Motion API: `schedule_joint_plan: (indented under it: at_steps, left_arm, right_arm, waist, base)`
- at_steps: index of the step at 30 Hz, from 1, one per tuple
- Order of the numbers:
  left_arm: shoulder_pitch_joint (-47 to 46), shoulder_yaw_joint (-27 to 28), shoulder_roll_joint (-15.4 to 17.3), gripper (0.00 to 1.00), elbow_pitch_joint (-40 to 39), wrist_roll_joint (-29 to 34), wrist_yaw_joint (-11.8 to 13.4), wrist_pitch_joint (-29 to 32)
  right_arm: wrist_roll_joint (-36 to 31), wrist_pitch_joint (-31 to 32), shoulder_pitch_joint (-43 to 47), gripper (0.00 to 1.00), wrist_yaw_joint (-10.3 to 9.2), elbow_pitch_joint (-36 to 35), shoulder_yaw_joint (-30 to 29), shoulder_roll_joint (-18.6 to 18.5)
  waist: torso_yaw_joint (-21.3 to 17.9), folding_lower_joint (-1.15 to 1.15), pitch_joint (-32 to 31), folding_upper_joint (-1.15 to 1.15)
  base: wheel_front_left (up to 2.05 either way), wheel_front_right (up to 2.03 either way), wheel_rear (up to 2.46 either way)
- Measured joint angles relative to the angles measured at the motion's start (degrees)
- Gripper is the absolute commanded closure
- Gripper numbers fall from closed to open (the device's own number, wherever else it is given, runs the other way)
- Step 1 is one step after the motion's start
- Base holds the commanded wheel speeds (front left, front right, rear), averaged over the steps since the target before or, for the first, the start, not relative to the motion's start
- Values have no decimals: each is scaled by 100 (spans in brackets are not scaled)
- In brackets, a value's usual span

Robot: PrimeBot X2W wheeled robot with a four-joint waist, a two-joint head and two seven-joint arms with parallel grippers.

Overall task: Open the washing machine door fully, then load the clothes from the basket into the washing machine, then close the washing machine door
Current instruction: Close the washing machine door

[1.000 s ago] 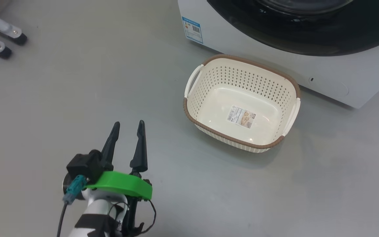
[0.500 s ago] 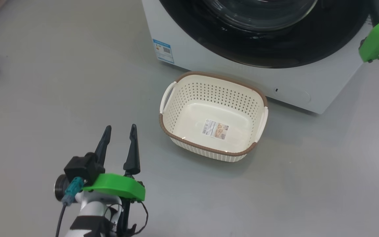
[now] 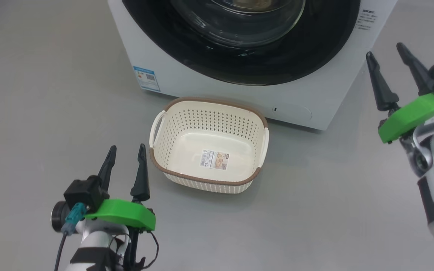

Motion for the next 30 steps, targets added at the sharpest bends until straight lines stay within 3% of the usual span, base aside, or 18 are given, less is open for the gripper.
schedule_joint_plan:
  at_steps: [16,30]
  left_arm:
    - [242,4,235,0,-2,-2,23,14]
    - [555,58,297,0,-83,-68,166,45]
  right_arm:
    - [-342,215,2257,0,0,-1482,-1004,755]
    - [-380,687,3726,0,-1,-3087,-1658,1050]
  waist:
    - [-936,0,-310,0]
    - [-1042,0,-429,0]
  base:
    - [0,0,0]
    - [0,0,0]
